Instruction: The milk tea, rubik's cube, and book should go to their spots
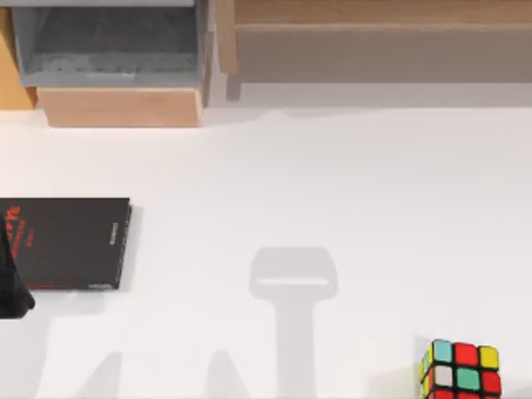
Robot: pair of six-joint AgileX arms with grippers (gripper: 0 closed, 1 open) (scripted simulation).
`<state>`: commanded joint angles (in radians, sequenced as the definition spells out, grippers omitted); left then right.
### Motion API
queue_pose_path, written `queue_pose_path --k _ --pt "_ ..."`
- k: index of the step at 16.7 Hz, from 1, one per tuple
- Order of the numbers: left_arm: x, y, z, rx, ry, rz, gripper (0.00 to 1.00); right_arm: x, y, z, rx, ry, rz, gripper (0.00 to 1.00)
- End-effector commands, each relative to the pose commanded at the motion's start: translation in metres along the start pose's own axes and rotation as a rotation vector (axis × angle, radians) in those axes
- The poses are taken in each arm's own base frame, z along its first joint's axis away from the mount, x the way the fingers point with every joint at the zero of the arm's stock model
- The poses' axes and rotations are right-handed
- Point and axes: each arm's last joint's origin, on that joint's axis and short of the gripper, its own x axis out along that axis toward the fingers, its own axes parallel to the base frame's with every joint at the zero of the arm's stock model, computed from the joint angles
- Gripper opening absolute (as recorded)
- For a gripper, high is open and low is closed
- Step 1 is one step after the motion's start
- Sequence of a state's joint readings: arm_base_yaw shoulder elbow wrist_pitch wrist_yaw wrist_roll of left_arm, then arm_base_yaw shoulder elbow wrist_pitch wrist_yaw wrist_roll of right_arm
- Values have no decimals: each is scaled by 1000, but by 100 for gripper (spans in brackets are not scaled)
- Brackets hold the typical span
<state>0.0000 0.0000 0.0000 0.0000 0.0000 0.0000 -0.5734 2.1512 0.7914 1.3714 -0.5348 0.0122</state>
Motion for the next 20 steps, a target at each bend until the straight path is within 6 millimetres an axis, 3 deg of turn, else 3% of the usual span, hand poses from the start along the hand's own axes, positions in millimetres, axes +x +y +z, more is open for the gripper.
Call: queue_pose_path --k 3,8,15,18,20 --pt "0 0 0 0 0 0 100 -3 2 8 9 11 12 100" --pt "0 0 0 0 0 0 100 -18 0 48 -2 -3 2 100" --pt "0 0 0 0 0 0 100 -17 1 54 4 -9 6 100" --pt "0 0 0 0 0 0 100 -10 11 83 76 -34 42 100" --pt "0 0 0 0 0 0 100 -3 28 107 178 -27 94 100"
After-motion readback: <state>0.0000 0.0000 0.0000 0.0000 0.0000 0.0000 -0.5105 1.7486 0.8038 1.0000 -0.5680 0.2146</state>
